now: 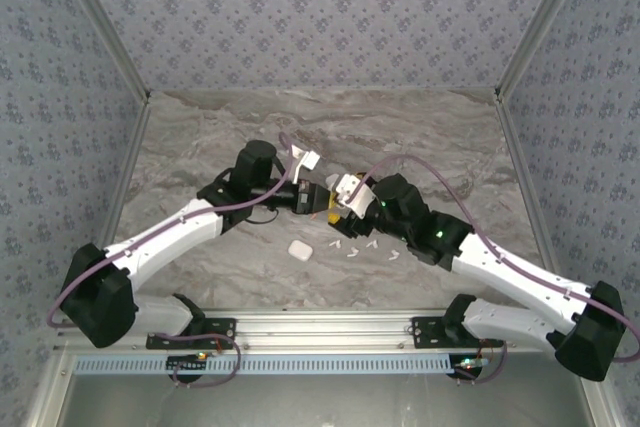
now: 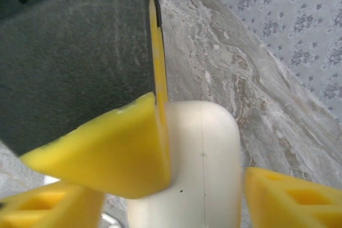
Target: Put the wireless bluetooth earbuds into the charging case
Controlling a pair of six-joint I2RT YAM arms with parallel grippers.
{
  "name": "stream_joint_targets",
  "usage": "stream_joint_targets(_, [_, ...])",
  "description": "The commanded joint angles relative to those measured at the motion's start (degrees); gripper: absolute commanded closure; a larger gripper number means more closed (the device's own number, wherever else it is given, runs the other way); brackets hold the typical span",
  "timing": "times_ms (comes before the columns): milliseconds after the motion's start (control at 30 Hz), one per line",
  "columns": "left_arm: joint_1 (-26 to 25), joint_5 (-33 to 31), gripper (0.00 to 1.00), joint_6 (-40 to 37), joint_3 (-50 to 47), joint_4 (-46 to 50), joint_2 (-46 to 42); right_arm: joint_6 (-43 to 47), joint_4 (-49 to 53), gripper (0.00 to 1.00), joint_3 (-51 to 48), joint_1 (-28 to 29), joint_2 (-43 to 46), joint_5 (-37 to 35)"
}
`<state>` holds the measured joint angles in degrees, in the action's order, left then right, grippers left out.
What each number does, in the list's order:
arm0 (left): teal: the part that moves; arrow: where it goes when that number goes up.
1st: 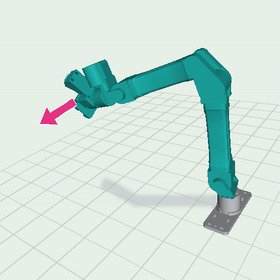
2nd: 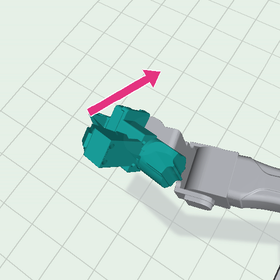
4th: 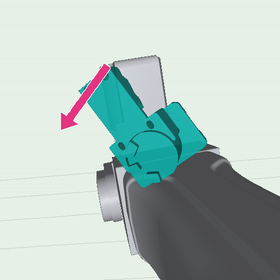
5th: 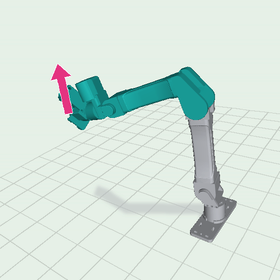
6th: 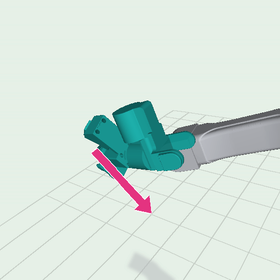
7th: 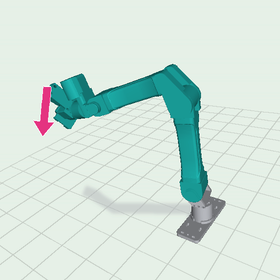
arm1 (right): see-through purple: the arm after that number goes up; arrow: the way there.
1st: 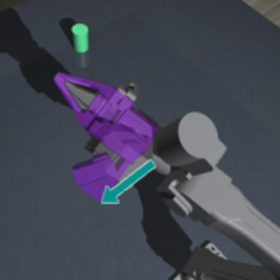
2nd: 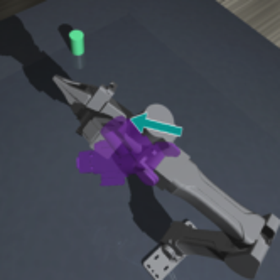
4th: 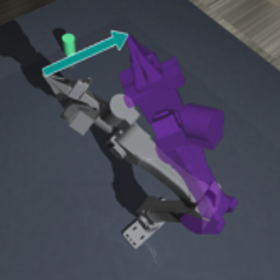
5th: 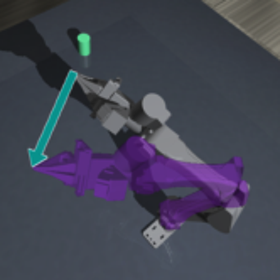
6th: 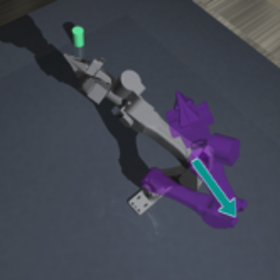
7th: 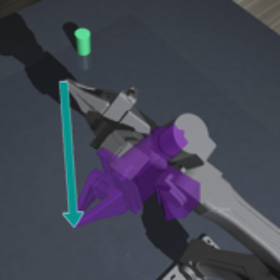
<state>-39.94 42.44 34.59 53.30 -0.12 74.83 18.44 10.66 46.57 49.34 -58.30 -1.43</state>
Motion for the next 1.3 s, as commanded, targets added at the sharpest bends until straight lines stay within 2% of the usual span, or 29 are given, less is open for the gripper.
stream_joint_targets(0, [-0.34,-2.8,0.88,-2.95,0.12,-3.27,-4.0,-4.67,3.98,0.08,0.86,-2.67,2.69,6.86])
stream_joint_targets(100, [-0.4,-8.26,0.92,-4.45,-3.55,-8.71,-7.62,-9.6,3.09,0.0,-2.0,-6.81,6.19,15.37])
stream_joint_targets(233, [-0.37,-13.27,0.97,-7.44,-10.28,-19.07,-12.76,-19.13,-2.92,0.0,-6.23,-15.07,10.74,28.53])
stream_joint_targets(333, [-0.4,-13.95,1.0,-11.96,-14.25,-24.96,-15.8,-26.79,-11.64,0.0,-9.15,-19.39,13.08,33.78])
stream_joint_targets(433, [-0.46,-12.06,1.0,-16.7,-16.78,-28.58,-17.93,-31.41,-18.97,0.01,-10.4,-20.45,13.5,34.74])
stream_joint_targets(567, [-0.48,-11.63,1.0,-20.01,-18.09,-28.58,-20.04,-31.81,-20.44,0.05,-8.28,-20.17,11.44,35.22])
stream_joint_targets(800, [-0.56,-10.38,1.0,-20.09,-18.14,-28.09,-20.09,-29.78,-20.41,0.12,-4.02,-17.75,5.37,34.69])
stream_joint_targets(1267, [-0.53,-9.03,1.0,-20.53,-17.44,-26.35,-20.02,-28.28,-20.63,0.16,1.36,-15.77,-1.63,33.61])
